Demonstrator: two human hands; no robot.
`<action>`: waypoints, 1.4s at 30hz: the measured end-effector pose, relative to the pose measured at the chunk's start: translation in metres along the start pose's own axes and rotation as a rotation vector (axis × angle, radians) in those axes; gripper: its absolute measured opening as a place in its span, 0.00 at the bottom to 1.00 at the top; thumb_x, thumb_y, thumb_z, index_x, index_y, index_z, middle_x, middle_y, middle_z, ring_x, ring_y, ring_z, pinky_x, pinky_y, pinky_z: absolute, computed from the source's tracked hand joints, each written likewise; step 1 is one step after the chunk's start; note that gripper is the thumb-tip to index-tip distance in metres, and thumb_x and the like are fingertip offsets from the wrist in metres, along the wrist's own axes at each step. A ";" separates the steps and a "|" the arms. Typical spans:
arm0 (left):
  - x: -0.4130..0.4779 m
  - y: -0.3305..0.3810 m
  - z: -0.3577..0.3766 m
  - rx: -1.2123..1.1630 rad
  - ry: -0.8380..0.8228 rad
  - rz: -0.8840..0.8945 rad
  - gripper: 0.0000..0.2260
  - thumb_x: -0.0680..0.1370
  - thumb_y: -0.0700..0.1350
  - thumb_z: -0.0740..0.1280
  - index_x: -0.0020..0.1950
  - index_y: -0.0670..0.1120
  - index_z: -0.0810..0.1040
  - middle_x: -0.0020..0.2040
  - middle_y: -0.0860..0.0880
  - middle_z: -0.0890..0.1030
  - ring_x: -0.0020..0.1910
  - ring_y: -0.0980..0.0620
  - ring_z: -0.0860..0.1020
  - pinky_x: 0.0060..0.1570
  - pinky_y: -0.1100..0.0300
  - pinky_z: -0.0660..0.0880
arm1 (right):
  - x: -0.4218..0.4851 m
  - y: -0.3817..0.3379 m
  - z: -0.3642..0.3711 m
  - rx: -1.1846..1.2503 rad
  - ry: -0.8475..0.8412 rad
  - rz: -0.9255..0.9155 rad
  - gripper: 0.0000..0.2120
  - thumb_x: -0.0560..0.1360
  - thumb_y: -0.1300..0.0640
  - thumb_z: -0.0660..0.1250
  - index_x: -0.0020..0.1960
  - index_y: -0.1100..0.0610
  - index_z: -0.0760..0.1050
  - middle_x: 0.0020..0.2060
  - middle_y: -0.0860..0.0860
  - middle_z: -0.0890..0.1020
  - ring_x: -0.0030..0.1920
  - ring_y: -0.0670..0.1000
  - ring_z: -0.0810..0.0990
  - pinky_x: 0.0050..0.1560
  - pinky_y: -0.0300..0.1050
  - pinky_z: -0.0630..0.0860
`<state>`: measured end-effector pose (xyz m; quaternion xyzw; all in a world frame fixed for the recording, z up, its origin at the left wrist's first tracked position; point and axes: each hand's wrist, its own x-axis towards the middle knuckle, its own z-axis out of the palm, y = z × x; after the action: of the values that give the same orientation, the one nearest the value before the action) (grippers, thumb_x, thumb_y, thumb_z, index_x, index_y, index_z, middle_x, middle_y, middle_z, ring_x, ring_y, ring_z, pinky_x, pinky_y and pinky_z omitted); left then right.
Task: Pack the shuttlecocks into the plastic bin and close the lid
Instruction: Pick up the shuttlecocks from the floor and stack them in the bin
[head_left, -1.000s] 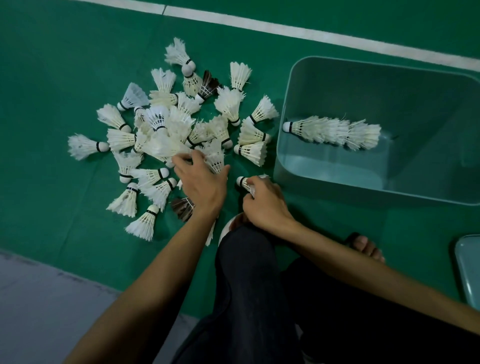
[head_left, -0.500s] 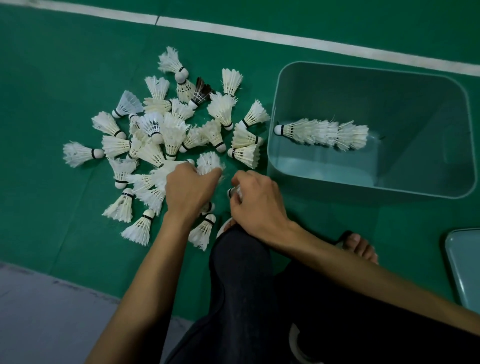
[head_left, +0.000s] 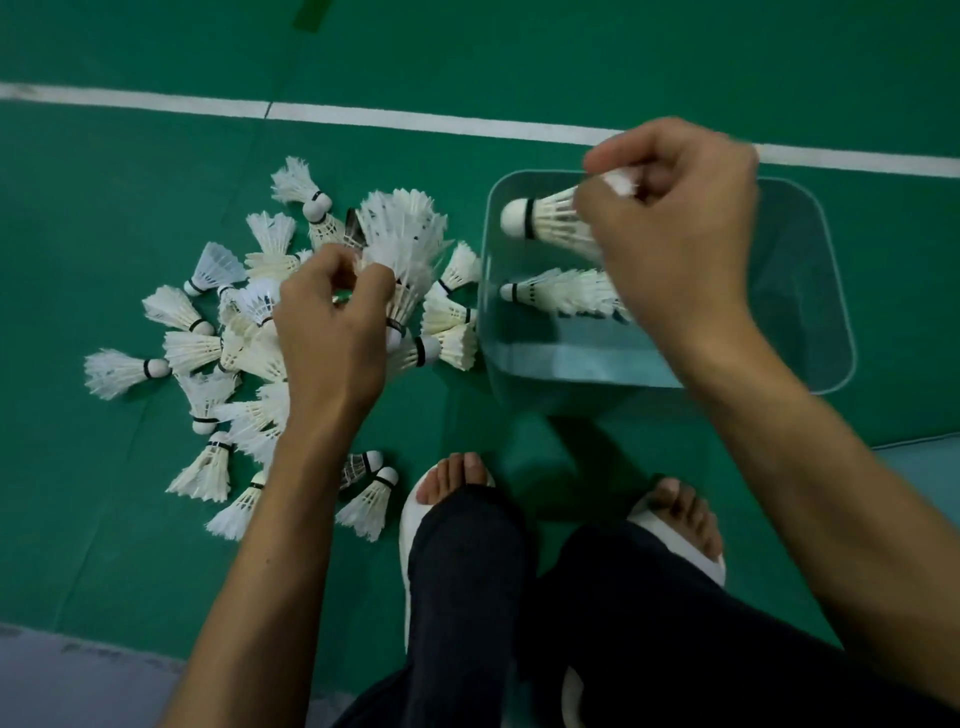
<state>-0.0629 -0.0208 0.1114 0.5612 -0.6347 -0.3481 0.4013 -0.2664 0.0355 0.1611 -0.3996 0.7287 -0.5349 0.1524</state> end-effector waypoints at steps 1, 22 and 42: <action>0.004 0.008 0.007 -0.035 -0.032 0.043 0.15 0.71 0.52 0.61 0.35 0.39 0.71 0.32 0.47 0.69 0.33 0.53 0.66 0.34 0.56 0.63 | 0.015 0.011 -0.015 -0.041 0.026 0.080 0.09 0.69 0.59 0.68 0.48 0.53 0.83 0.33 0.46 0.82 0.30 0.42 0.76 0.32 0.35 0.70; 0.040 0.001 0.176 0.131 -0.839 -0.199 0.12 0.70 0.54 0.63 0.37 0.46 0.72 0.33 0.49 0.71 0.33 0.51 0.70 0.37 0.56 0.65 | 0.104 0.204 -0.025 -0.745 -0.237 0.601 0.13 0.73 0.62 0.67 0.56 0.65 0.80 0.55 0.62 0.83 0.57 0.61 0.83 0.57 0.47 0.78; 0.026 0.010 0.179 0.150 -0.981 -0.188 0.11 0.78 0.49 0.64 0.42 0.42 0.76 0.29 0.51 0.79 0.29 0.53 0.78 0.38 0.59 0.69 | 0.075 0.138 -0.046 -0.149 -0.365 0.768 0.18 0.70 0.45 0.77 0.44 0.60 0.82 0.41 0.56 0.87 0.38 0.52 0.83 0.47 0.49 0.84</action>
<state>-0.2301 -0.0464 0.0456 0.4134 -0.7187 -0.5588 -0.0188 -0.4019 0.0251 0.0698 -0.1975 0.8221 -0.3059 0.4377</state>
